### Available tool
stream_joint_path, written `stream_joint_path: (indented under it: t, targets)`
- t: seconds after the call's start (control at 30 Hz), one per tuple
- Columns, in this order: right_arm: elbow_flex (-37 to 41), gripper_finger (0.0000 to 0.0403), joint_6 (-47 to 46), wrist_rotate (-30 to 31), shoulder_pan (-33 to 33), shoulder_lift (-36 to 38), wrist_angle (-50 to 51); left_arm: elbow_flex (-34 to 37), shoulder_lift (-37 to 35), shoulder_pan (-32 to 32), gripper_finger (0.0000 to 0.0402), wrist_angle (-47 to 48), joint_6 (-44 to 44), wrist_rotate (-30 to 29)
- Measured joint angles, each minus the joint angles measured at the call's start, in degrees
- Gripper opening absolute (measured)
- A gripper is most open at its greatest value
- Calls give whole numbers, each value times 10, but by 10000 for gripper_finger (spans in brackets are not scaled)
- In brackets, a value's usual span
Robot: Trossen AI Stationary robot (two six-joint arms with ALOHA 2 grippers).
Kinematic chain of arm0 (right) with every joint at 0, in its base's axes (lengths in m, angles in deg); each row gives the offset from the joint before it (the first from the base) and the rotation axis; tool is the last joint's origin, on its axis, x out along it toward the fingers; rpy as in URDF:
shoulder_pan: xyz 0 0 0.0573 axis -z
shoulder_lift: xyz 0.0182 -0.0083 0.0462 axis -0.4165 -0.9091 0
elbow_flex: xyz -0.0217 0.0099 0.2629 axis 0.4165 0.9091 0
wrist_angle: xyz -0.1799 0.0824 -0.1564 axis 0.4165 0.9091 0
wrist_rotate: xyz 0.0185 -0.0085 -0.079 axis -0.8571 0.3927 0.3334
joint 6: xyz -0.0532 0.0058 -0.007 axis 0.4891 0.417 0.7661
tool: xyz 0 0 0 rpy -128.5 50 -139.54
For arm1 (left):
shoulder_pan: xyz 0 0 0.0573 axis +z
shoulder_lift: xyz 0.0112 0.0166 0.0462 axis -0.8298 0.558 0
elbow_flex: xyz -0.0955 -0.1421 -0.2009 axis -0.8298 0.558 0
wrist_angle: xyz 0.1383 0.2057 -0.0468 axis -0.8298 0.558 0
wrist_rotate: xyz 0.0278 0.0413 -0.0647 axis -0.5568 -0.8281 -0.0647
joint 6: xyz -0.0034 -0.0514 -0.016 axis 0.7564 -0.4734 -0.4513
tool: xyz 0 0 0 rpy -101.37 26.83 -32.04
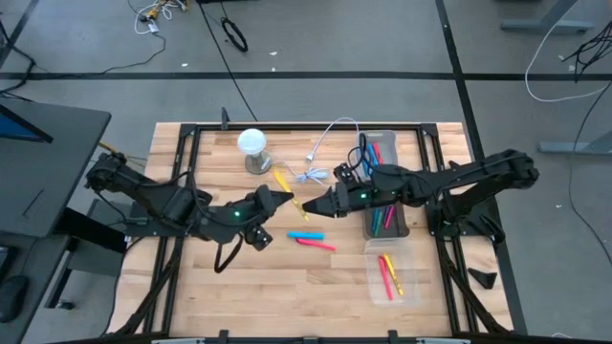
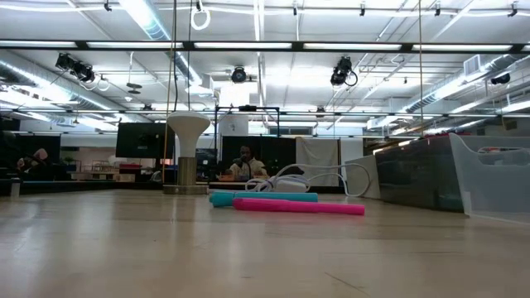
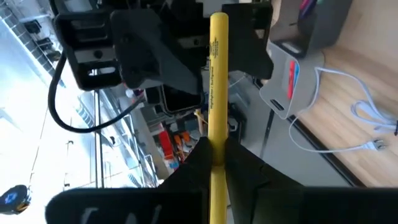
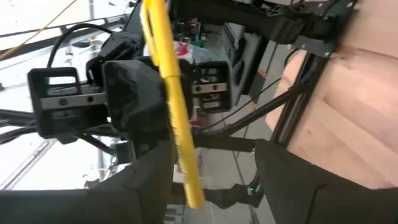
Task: Pick & Place Markers
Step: Put the yellow pen into the transparent bin
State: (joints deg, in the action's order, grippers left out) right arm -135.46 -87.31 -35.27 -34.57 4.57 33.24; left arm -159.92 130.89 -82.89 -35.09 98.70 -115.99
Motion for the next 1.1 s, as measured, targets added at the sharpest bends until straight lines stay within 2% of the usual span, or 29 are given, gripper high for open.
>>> stream_joint_path:
  t: [0.17, 0.3, 0.5, 0.67, 0.93, 1.03, 1.1]
  targets:
    - [0, 222, -3, 0, -3, -15, -47, 0, 0, -4, 26, 1, 0, 1]
    - [0, 213, -8, -22, -9, -33, -91, 0, 0, 0, 26, 1, -4, 2]
    - [0, 187, 5, -28, -15, -39, -96, 0, 0, 0, 26, 2, -5, 2]
    - [0, 142, 12, -28, -14, -37, -107, 0, 0, 0, 26, 2, -7, 2]
    - [0, 28, 16, -31, -14, -37, -104, 0, 0, 0, 26, 6, -34, 15]
    - [0, 18, 26, -30, -15, -37, -105, 0, 0, 0, 26, 9, -48, 21]
    - [0, 18, 27, -25, -16, -37, -106, 0, 0, 0, 43, 10, -83, 27]
